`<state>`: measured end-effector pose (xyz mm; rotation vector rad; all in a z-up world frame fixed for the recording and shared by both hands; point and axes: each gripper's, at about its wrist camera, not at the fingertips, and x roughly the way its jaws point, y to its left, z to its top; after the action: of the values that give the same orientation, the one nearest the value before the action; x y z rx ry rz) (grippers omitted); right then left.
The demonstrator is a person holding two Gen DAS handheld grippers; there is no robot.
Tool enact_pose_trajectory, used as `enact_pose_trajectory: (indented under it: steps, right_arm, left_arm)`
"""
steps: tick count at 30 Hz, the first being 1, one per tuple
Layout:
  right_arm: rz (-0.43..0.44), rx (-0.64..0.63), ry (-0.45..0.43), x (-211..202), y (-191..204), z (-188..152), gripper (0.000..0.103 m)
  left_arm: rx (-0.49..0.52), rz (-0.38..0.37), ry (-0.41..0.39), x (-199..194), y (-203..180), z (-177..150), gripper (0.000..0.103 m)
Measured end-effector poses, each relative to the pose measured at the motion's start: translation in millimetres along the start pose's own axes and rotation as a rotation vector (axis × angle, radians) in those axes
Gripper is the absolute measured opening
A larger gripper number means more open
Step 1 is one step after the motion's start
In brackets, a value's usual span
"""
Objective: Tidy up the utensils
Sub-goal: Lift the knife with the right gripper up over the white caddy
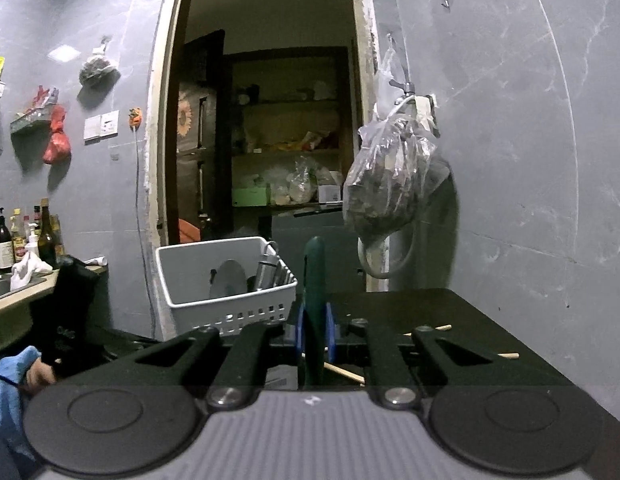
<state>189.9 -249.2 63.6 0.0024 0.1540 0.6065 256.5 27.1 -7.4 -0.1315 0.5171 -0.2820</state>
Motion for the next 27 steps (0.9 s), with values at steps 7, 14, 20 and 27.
enact_pose_trajectory:
  steps: [7,14,20,27]
  right_arm:
    - [0.016,-0.003,0.020,-23.4,3.6,-6.8,0.034]
    - [0.026,0.026,0.037,-20.0,-4.1,-9.3,0.014]
    - [0.027,0.032,0.014,-20.7,-4.9,-6.2,0.013]
    - [0.019,-0.009,-0.063,-15.4,3.6,19.0,0.013]
  left_arm:
    - [0.002,0.004,0.001,-0.5,0.0,0.2,0.080]
    - [0.001,0.008,0.002,-1.7,-0.6,-0.5,0.081]
    - [0.004,0.009,0.004,-2.6,-2.4,-0.6,0.080]
    - [0.004,0.007,0.004,-2.9,-2.1,-0.9,0.080]
